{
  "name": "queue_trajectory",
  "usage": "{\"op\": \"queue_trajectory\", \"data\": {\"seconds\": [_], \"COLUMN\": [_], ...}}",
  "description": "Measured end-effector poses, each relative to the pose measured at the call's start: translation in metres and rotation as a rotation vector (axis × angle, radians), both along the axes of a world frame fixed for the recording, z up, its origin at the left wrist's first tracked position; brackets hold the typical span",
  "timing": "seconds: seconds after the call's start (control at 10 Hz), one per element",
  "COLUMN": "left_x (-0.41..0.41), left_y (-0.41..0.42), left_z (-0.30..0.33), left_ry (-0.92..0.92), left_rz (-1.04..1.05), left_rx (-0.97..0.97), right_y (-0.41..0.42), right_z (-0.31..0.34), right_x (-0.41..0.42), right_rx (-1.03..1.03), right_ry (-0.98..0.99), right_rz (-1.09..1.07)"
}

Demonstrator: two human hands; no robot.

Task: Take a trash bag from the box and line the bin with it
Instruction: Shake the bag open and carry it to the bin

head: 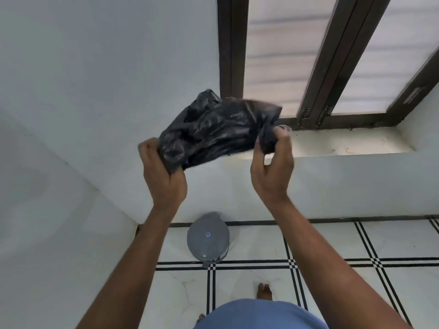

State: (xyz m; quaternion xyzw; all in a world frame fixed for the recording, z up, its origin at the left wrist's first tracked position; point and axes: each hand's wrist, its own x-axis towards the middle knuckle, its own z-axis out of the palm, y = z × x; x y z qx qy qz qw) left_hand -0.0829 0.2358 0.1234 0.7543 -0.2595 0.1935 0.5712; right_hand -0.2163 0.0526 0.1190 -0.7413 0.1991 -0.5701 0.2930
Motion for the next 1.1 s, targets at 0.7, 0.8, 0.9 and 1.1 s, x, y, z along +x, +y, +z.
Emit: {"op": "queue_trajectory", "data": {"seconds": [0.7,0.8,0.9,1.1], "left_x": [0.008,0.032,0.043,0.025], "left_y": [0.023,0.050,0.069,0.070], "left_z": [-0.028,-0.047,-0.067,-0.060], "left_ry": [0.866,0.513,0.908,1.458], "left_rz": [-0.639,-0.303,-0.320,-0.550], "left_rx": [0.737,1.381,0.869,0.082], "right_y": [0.012,-0.008,-0.030,-0.035], "right_z": [-0.054,-0.050,-0.056,-0.059], "right_x": [-0.012,-0.025,-0.040,-0.063], "right_rx": [0.425,0.435,0.322,0.873], "right_ry": [0.752,0.726,1.134,1.435], "right_rz": [0.508,0.240,0.227,0.771]}}
